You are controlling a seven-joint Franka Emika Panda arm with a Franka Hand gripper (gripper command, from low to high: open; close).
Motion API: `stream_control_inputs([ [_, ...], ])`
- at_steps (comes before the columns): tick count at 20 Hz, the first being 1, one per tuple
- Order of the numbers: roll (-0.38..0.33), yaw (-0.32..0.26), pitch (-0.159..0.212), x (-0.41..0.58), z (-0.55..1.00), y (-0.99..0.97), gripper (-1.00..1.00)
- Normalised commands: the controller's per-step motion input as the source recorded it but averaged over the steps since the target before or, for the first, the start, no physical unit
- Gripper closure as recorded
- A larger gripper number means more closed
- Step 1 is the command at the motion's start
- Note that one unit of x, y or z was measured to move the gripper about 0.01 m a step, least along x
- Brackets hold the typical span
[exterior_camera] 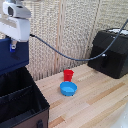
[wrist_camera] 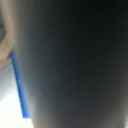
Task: Discover the targeted book and set your gripper to the appropriate amplitude. Smoothly guide your gripper in the direction of the book and snatch it firmly. Search for the back section of the caddy. Move the held book towards the back section and lightly deposit it inside.
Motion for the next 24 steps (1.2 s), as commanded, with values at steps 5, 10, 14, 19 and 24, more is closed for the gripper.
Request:
stream_control_inputs([
  [5,-0.181,-0.012,0.017,0.581,0.37,0.54,1.0],
  [10,-0.319,-0.008,0.017,0.674,0.2,0.23,1.0],
  [14,-0.22,-0.003,0.031,0.53,0.05,0.33,1.0],
  [19,0.007,-0.01,0.077,0.221,0.11,0.21,-1.0],
  [24,-0.002,-0.086,0.036,0.064,0.48,-0.25,-1.0],
])
